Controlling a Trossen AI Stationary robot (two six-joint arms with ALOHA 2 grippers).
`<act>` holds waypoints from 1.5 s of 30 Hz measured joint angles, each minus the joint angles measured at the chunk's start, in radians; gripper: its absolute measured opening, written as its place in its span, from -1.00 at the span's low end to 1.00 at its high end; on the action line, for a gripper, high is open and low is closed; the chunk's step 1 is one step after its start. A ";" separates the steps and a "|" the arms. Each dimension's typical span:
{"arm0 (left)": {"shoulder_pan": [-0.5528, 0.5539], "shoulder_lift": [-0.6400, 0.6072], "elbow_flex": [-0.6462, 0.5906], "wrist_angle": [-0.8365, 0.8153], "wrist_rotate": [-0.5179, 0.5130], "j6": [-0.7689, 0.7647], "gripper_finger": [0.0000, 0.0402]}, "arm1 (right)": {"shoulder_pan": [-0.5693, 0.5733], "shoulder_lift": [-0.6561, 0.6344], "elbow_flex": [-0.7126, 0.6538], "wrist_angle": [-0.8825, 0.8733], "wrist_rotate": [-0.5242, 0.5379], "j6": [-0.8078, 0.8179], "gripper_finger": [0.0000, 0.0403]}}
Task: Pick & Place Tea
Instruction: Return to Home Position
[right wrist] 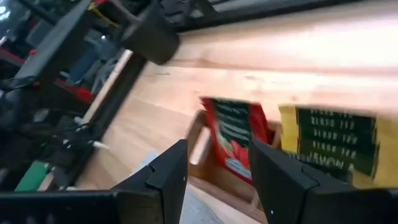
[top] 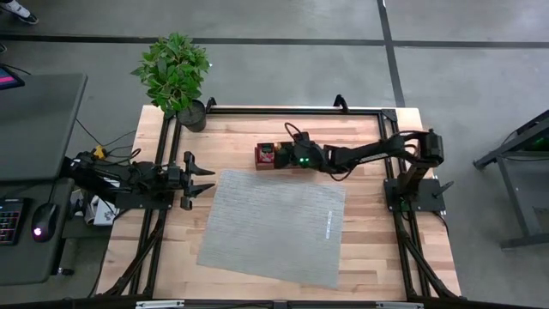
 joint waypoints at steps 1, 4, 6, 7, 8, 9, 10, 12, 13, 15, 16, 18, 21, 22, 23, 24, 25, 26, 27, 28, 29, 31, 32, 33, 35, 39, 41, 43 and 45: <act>0.000 0.000 0.000 0.001 0.000 0.000 -0.15 | 0.000 -0.021 0.000 -0.012 -0.001 -0.026 -0.18; 0.000 0.000 0.000 0.002 0.000 0.000 -0.15 | 0.009 -0.109 0.000 -0.057 -0.030 -0.118 -0.18; 0.000 0.000 0.000 0.002 0.000 0.000 -0.15 | 0.026 -0.192 0.000 -0.106 -0.054 -0.206 -0.18; 0.000 0.000 0.000 0.003 -0.003 0.000 -0.15 | 0.041 -0.238 0.000 -0.134 -0.058 -0.247 -0.18; 0.000 0.000 0.000 0.004 -0.011 0.000 -0.15 | 0.057 -0.289 0.000 -0.170 -0.063 -0.284 -0.18; 0.000 0.000 0.000 0.004 -0.018 0.000 -0.15 | 0.076 -0.338 -0.007 -0.203 -0.050 -0.313 -0.18; 0.000 0.000 0.000 0.004 -0.021 0.001 -0.15 | 0.100 -0.391 -0.020 -0.239 -0.021 -0.335 -0.18; 0.000 0.000 0.000 0.003 -0.021 0.005 -0.15 | 0.155 -0.497 -0.062 -0.296 0.081 -0.357 -0.18; 0.000 0.000 0.000 0.003 -0.021 0.006 -0.15 | 0.187 -0.550 -0.091 -0.307 0.144 -0.367 -0.18; 0.000 0.000 0.000 0.002 -0.021 0.008 -0.15 | 0.252 -0.652 -0.160 -0.302 0.277 -0.390 -0.18; 0.000 0.000 0.000 0.000 -0.021 0.008 -0.15 | 0.285 -0.704 -0.197 -0.279 0.351 -0.397 -0.18; 0.000 0.000 0.000 -0.001 -0.021 0.008 -0.15 | 0.340 -0.796 -0.266 -0.233 0.464 -0.373 -0.18; 0.000 0.000 0.000 -0.012 -0.026 0.008 -0.15 | 0.413 -0.921 -0.378 -0.172 0.540 -0.350 -0.18; 0.000 0.000 0.000 -0.022 -0.030 0.007 -0.15 | 0.438 -0.953 -0.420 -0.142 0.549 -0.352 -0.18; 0.000 0.000 0.000 -0.034 -0.037 0.002 -0.15 | 0.459 -0.979 -0.462 -0.105 0.563 -0.359 -0.18; 0.000 0.000 0.000 -0.047 -0.044 -0.002 -0.15 | 0.479 -1.000 -0.507 -0.057 0.579 -0.372 -0.18; 0.000 0.000 0.000 -0.052 -0.045 -0.008 -0.15 | 0.493 -1.015 -0.550 -0.002 0.599 -0.390 -0.18; 0.000 0.000 0.000 -0.052 -0.045 -0.008 -0.15 | 0.505 -1.028 -0.591 0.059 0.615 -0.408 -0.18; 0.000 0.000 0.000 -0.052 -0.046 -0.007 -0.15 | 0.512 -1.039 -0.632 0.125 0.628 -0.426 -0.18; 0.000 0.000 0.000 -0.052 -0.052 0.001 -0.15 | 0.516 -1.047 -0.669 0.186 0.634 -0.441 -0.18; 0.000 0.000 0.000 -0.052 -0.063 0.015 -0.15 | 0.517 -1.051 -0.705 0.246 0.635 -0.454 -0.18; 0.000 0.000 0.000 -0.050 -0.093 0.043 -0.15 | 0.515 -1.051 -0.766 0.341 0.627 -0.475 -0.18; 0.000 0.000 0.000 -0.049 -0.106 0.055 -0.15 | 0.511 -1.050 -0.792 0.386 0.615 -0.484 -0.18; 0.000 0.000 0.000 -0.049 -0.118 0.060 -0.15 | 0.505 -1.050 -0.813 0.422 0.594 -0.489 -0.18; 0.000 0.000 0.000 -0.048 -0.132 0.061 -0.15 | 0.483 -1.050 -0.849 0.471 0.540 -0.492 -0.18; 0.000 0.000 0.000 -0.049 -0.133 0.061 -0.15 | 0.413 -1.049 -0.904 0.535 0.417 -0.483 -0.18; 0.000 0.000 0.000 -0.048 -0.148 0.063 -0.15 | 0.370 -1.048 -0.920 0.579 0.360 -0.517 -0.18; 0.000 0.000 0.000 -0.048 -0.178 0.072 -0.15 | 0.333 -1.057 -0.920 0.632 0.307 -0.592 -0.18; 0.000 0.000 0.000 -0.046 -0.193 0.085 -0.15 | 0.302 -1.071 -0.921 0.703 0.236 -0.680 -0.18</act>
